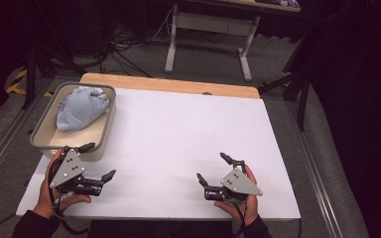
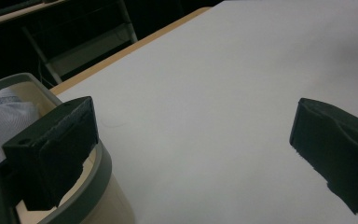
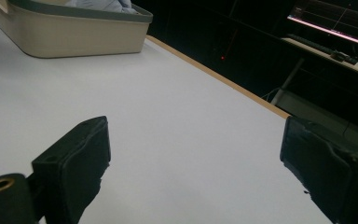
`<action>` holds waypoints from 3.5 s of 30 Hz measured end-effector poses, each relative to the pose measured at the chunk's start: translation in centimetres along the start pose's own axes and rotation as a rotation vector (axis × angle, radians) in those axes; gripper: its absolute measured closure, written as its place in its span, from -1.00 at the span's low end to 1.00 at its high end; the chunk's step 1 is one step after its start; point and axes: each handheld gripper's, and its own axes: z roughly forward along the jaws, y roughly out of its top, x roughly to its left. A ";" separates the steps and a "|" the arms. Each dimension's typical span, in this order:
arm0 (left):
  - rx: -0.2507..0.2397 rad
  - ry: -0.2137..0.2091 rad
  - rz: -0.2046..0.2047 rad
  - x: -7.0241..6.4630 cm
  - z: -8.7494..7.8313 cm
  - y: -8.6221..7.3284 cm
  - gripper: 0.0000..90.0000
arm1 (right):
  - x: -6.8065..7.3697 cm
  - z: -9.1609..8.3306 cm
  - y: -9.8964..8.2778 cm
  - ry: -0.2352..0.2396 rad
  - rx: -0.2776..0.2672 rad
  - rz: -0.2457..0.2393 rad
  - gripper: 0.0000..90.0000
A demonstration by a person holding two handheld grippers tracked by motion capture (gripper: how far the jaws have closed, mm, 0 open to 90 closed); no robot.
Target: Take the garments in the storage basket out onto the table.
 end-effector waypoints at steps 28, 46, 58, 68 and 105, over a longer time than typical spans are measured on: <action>0.104 0.116 0.023 2.7 -2.0 1.9 -0.91 | -0.3 0.9 0.1 0.020 -0.001 0.026 -0.80; 0.363 0.132 -0.075 15.2 2.6 4.1 -0.93 | -0.6 1.0 -0.3 0.027 0.030 0.024 -0.81; 0.554 0.142 -0.123 19.2 7.7 2.8 -0.88 | -0.4 1.4 -0.6 0.038 0.062 0.010 -0.83; 0.702 0.185 -0.154 20.7 10.7 0.9 -0.91 | -0.2 2.0 -1.0 0.061 0.090 -0.001 -0.83; 0.606 0.228 -0.173 20.3 9.0 1.8 0.37 | -0.5 1.6 -1.1 0.033 0.097 -0.001 -0.78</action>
